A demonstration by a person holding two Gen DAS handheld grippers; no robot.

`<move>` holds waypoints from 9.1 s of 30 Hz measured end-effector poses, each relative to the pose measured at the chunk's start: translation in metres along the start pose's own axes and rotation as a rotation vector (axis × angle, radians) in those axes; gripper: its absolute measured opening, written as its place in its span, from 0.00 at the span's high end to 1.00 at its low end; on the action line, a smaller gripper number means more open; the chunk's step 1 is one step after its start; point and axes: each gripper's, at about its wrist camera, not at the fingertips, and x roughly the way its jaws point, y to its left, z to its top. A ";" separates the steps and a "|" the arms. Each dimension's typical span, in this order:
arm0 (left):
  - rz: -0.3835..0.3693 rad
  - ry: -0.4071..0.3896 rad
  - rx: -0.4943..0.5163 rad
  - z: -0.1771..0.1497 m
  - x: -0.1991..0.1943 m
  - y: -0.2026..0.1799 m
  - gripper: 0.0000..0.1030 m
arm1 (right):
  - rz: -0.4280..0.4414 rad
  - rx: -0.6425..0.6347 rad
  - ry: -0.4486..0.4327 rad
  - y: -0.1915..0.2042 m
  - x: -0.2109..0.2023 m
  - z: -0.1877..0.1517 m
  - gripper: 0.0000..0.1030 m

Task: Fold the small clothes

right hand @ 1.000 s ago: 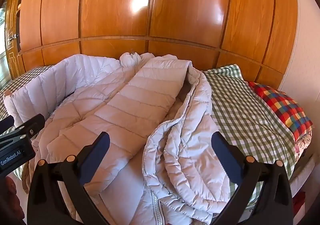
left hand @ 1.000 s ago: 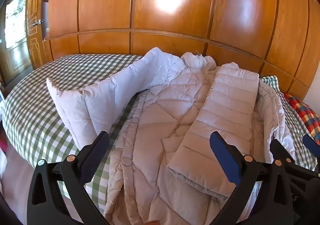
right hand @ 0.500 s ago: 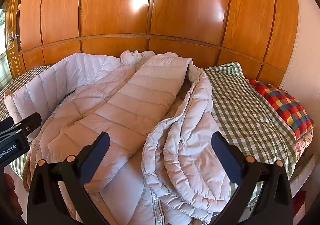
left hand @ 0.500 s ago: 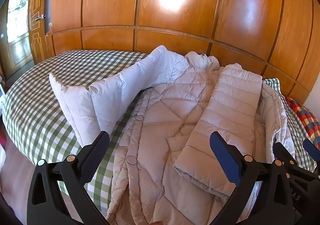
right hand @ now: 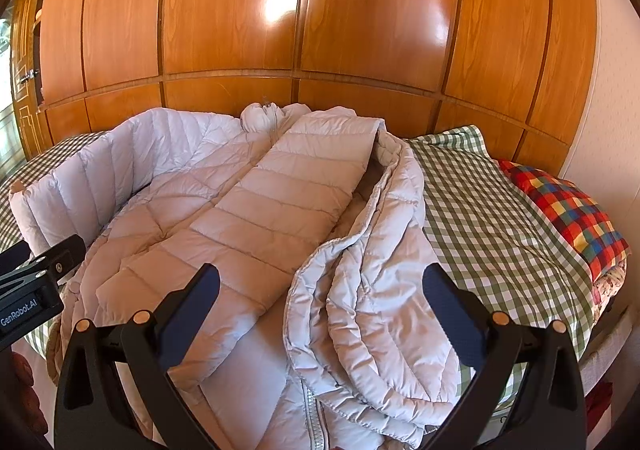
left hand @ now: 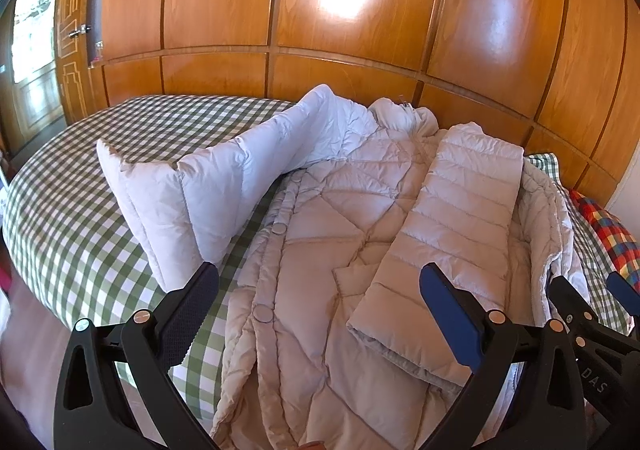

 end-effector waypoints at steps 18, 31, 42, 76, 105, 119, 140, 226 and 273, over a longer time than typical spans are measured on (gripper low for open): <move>-0.002 -0.002 -0.016 0.000 -0.004 0.006 0.04 | 0.001 -0.001 -0.003 0.002 -0.003 0.000 0.02; -0.003 -0.005 -0.029 -0.002 -0.007 0.013 0.04 | 0.004 -0.003 -0.004 0.005 -0.005 0.001 0.02; -0.080 0.029 -0.070 -0.008 0.000 0.023 0.04 | 0.025 0.018 0.019 -0.003 -0.001 -0.003 0.02; -0.367 0.251 -0.130 -0.042 0.027 0.075 0.90 | 0.196 0.044 0.137 -0.100 0.018 -0.018 0.83; -0.123 0.117 -0.032 -0.023 -0.046 0.106 0.81 | 0.402 0.209 0.247 -0.132 0.037 -0.028 0.13; -0.162 0.168 0.047 -0.025 0.000 0.060 0.56 | 0.598 0.180 0.463 0.000 0.127 -0.012 0.42; -0.134 0.229 0.086 -0.023 0.029 0.044 0.56 | 0.438 1.167 -0.109 -0.365 0.142 0.047 0.03; 0.248 0.142 -0.764 0.063 0.091 0.378 0.93 | 0.407 0.144 0.430 -0.048 0.168 -0.036 0.02; -0.038 0.327 -0.001 0.016 0.029 0.094 0.65 | 0.457 0.329 0.519 -0.226 0.097 -0.111 0.17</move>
